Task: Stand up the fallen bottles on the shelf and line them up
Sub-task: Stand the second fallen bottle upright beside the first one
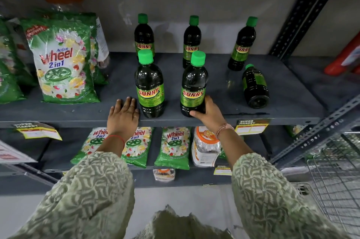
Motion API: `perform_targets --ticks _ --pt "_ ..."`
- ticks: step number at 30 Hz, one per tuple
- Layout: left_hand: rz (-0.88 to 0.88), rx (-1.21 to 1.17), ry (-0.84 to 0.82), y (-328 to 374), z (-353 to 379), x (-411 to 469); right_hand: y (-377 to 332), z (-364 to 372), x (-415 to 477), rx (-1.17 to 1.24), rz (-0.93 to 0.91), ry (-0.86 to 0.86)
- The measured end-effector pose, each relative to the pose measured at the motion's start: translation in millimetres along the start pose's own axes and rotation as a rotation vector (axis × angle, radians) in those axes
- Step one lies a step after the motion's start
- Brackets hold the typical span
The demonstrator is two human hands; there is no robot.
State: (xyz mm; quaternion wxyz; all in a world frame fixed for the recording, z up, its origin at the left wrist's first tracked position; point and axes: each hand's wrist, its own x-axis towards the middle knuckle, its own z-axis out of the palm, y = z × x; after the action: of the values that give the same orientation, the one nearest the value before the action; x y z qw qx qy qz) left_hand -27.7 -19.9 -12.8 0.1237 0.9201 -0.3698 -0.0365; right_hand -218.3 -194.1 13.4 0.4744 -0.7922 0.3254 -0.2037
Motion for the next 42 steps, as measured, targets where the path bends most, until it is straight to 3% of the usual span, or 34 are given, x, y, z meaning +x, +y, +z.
perform_targets --ticks 3,6,10,12,16,20,23,26,32,42 --pt "0.017 -0.01 0.0 0 2 -4 3 -3 -3 0.192 0.033 -0.013" --pt "0.029 -0.021 0.025 1 3 -5 3 -8 -5 0.16 0.006 0.146" --pt "0.014 -0.055 0.083 7 5 -8 -4 -36 5 -0.353 -0.115 0.595" --pt "0.005 -0.049 0.096 8 7 -8 -6 -59 19 -0.607 -0.052 0.695" --pt "-0.001 -0.038 0.123 10 8 -9 -6 -109 48 -0.777 0.343 0.578" --pt "-0.017 -0.021 0.142 9 10 -9 15 -133 64 -0.589 0.611 0.45" --pt "-0.024 -0.005 0.145 8 12 -8 24 -135 65 -0.493 0.684 0.465" --pt "-0.027 -0.003 0.155 10 12 -8 29 -131 62 -0.493 0.618 0.572" --pt "-0.028 -0.009 0.187 10 13 -7 29 -96 45 -0.399 0.298 0.808" --pt "-0.032 -0.01 0.165 9 12 -7 18 -60 45 -0.056 0.096 0.632"
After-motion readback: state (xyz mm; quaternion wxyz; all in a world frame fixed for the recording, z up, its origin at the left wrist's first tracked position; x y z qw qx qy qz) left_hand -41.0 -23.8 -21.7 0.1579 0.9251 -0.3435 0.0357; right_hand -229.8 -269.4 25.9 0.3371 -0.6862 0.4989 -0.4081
